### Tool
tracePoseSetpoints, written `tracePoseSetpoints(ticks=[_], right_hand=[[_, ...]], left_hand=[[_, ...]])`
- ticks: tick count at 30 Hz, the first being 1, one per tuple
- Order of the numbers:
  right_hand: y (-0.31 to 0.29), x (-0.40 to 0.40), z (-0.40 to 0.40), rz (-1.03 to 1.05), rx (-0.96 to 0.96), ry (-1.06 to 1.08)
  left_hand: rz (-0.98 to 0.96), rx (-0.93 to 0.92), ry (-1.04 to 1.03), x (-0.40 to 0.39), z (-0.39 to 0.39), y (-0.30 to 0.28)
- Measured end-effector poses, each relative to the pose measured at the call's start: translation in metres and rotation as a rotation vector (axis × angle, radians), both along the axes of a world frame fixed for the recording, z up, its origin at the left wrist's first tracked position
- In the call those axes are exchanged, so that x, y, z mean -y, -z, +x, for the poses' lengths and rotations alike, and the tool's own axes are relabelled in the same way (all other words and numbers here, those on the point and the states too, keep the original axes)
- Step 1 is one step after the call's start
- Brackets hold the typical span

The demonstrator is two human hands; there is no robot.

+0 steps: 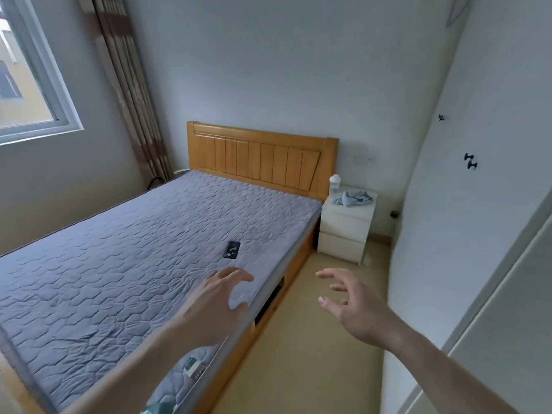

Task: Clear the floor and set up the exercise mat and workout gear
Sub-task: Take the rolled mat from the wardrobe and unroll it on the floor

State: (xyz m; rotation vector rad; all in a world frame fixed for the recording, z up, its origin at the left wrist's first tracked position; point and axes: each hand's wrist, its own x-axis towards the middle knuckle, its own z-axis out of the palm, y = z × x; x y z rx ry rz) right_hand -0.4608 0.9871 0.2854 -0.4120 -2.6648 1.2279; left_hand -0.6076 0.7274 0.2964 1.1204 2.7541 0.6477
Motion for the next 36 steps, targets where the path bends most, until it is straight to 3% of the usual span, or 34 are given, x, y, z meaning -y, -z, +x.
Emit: tracePoseSetpoints(ticks=[14, 26, 36], right_hand=[[-0.04, -0.149, -0.136, 0.137, -0.027, 0.379], [-0.068, -0.305, -0.148, 0.139, -0.071, 0.766], [-0.106, -0.437, -0.173, 0.339, -0.005, 1.021]], left_hand=[[0.02, -0.011, 0.398, -0.213, -0.228, -0.026], [0.029, -0.049, 0.736, -0.463, -0.288, -0.052], [0.06, -0.119, 0.86, -0.641, -0.315, -0.091]])
